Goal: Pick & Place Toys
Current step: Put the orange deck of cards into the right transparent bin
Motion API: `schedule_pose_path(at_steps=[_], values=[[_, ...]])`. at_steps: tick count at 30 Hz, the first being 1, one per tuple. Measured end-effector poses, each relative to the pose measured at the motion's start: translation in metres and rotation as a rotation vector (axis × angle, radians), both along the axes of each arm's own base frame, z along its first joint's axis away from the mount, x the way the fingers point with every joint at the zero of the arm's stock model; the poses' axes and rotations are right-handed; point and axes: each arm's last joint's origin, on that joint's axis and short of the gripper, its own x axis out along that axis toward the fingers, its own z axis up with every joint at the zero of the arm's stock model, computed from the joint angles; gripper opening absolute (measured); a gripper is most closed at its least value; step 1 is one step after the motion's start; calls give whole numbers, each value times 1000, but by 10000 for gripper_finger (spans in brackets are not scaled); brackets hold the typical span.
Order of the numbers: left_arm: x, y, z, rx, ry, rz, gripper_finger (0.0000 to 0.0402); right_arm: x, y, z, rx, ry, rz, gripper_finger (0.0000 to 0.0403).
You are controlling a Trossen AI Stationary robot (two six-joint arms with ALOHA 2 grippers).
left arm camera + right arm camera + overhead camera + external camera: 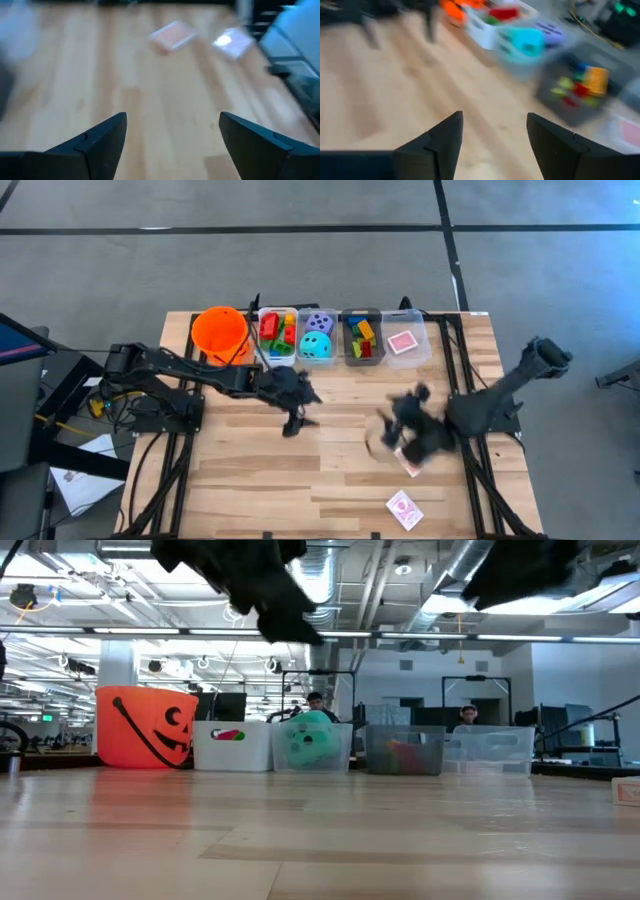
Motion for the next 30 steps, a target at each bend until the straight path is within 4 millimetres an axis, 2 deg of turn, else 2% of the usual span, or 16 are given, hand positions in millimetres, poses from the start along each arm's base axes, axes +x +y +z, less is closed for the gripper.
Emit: schedule_pose_path(at_steps=[4, 9, 13, 21, 25, 28, 30], values=[[2, -23, -9, 102, -182, -154, 310, -11, 46, -24, 5, -100, 40, 205], [12, -41, -31, 153, -272, -193, 310, -19, 73, -47, 8, -207, 27, 187], [31, -46, -59, 150, -276, -176, 310, -20, 76, -53, -45, -254, 15, 173], [90, -42, -109, 190, -265, -151, 310, -22, 74, -47, -57, -273, 21, 155], [100, -35, -115, 212, -244, -143, 310, -23, 74, -48, -53, -230, 31, 150], [98, -27, -107, 215, -217, -129, 310, -27, 69, -51, 37, -135, 4, 142], [93, -22, -94, 215, -192, -120, 310, -33, 64, -50, 174, -32, -53, 134]])
